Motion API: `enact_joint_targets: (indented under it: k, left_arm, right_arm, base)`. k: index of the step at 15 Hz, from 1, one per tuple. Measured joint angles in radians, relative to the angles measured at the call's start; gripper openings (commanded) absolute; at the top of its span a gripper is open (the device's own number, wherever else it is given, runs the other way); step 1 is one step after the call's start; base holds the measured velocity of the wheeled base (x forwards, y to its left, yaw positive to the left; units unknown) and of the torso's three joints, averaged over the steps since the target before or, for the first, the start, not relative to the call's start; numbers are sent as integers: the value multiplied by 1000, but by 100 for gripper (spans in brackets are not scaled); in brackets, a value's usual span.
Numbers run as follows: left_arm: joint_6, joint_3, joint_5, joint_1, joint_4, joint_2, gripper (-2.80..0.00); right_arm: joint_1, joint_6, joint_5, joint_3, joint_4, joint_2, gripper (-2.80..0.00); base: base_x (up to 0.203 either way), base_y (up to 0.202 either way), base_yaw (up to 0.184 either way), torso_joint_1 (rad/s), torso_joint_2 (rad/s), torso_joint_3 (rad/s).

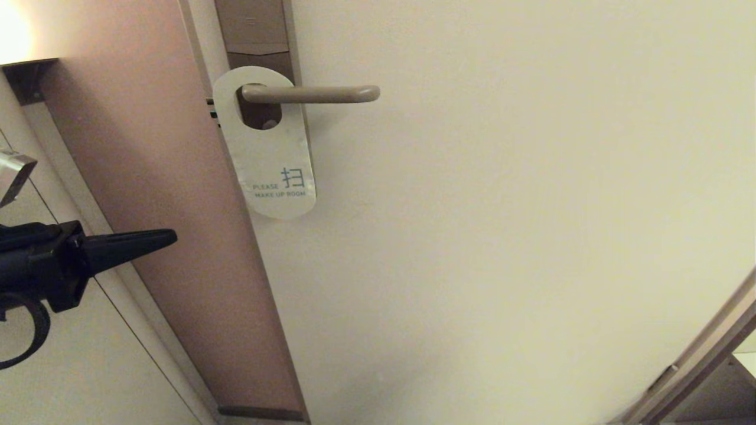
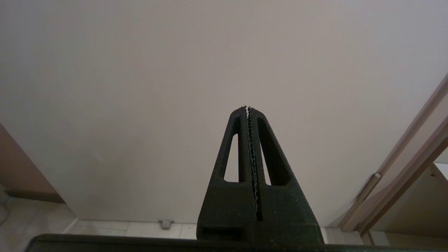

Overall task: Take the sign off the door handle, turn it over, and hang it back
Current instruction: Take down the sign

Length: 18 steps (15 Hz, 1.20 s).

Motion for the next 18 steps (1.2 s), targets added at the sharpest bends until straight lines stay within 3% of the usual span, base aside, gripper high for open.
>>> enact_joint_targets:
  k: [3,7,12,13,18]
  left_arm:
    - [19,-58,-40,-11,-110,103,-280]
    - [10,-160,-52,-37,-115,154,-280]
    - [7,-192,-56,-46,-114,153,-280]
    - [6,-193,-66,-51,-114,148,0]
    - [16,-201,-98,-75,-119,129,0]
  right_arm:
    - [0,0,0,0,0,0,-280]
    - [0,0,0,0,0,0,-280]
    - [0,0,0,0,0,0,-280]
    - [0,0,0,0,0,0,-280]
    - [0,0,0,0,0,0,-280]
  base:
    - [0,0,0,0,0,0]
    - [0,0,0,0,0,0]
    - [0,0,0,0,0,0]
    - [0,0,0,0,0,0]
    - [0,0,0,0,0,0]
